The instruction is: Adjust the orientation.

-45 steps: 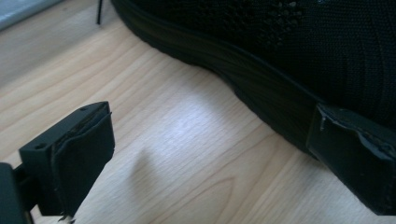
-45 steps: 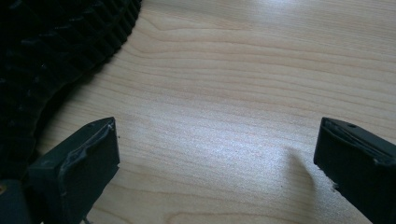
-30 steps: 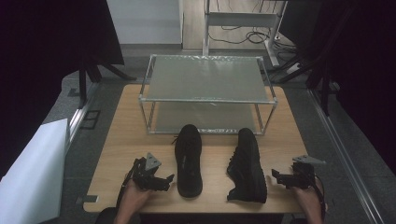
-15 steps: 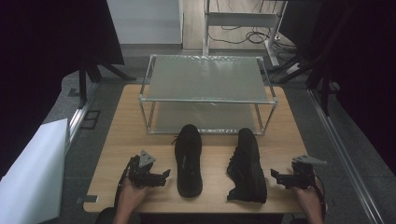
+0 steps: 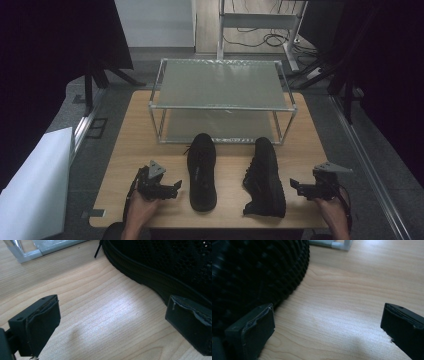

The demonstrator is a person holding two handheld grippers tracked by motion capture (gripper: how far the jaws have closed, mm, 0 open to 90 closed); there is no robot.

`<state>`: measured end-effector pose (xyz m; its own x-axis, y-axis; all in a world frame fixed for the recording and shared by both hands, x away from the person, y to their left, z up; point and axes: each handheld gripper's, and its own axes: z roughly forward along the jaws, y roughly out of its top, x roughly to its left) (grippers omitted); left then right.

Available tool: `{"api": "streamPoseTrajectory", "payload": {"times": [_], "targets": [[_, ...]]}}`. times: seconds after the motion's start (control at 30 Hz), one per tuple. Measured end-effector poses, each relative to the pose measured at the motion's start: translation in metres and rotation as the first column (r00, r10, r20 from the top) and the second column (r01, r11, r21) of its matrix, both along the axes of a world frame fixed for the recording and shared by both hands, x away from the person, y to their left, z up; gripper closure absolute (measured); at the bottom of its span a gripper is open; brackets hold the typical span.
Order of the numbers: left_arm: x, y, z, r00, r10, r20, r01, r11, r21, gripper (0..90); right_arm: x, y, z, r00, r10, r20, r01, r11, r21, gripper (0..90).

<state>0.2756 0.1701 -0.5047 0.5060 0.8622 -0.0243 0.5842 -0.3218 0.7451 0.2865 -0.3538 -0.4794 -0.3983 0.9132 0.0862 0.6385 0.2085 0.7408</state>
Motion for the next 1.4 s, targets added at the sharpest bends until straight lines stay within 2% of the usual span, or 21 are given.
{"api": "streamPoseTrajectory", "payload": {"times": [0.33, 0.57, 0.7, 0.83, 0.97, 1.03, 1.4], "targets": [[0.001, 0.001, -0.002, 0.9998, 0.017, -0.012, -0.017, 0.9999, 0.002, 0.0, 0.001, 0.012, 0.021, 0.9995, 0.030, 0.007, -0.030, 0.9996, -0.001, 0.0], [0.002, 0.001, -0.004, 0.9997, 0.017, -0.014, -0.017, 0.9994, 0.030, 0.0, 0.006, 0.026, 0.036, 0.9980, 0.057, 0.028, -0.058, 0.9982, 0.018, 0.0], [0.002, 0.000, -0.005, 0.9997, 0.015, -0.017, -0.014, 0.9990, 0.044, 0.0, 0.011, 0.039, 0.041, 0.9959, 0.084, 0.034, -0.084, 0.9964, 0.011, 0.0], [0.002, 0.000, -0.005, 0.9998, 0.011, -0.019, -0.011, 0.9989, 0.047, 0.0, 0.015, 0.049, 0.040, 0.9948, 0.098, 0.030, -0.098, 0.9952, 0.001, 0.0], [0.002, 0.000, -0.005, 0.9996, 0.013, -0.024, -0.012, 0.9986, 0.051, 0.0, 0.019, 0.053, 0.035, 0.9959, 0.086, 0.029, -0.085, 0.9963, -0.012, 0.0], [0.002, 0.000, -0.006, 0.9996, 0.013, -0.026, -0.012, 0.9986, 0.052, 0.0, 0.019, 0.051, 0.033, 0.9965, 0.081, 0.022, -0.081, 0.9966, 0.018, 0.0], [0.003, 0.000, -0.007, 0.9990, 0.019, -0.040, -0.017, 0.9976, 0.068, 0.0, 0.015, 0.039, 0.032, 0.9995, 0.027, 0.017, -0.028, 0.9990, 0.035, 0.0]]}}
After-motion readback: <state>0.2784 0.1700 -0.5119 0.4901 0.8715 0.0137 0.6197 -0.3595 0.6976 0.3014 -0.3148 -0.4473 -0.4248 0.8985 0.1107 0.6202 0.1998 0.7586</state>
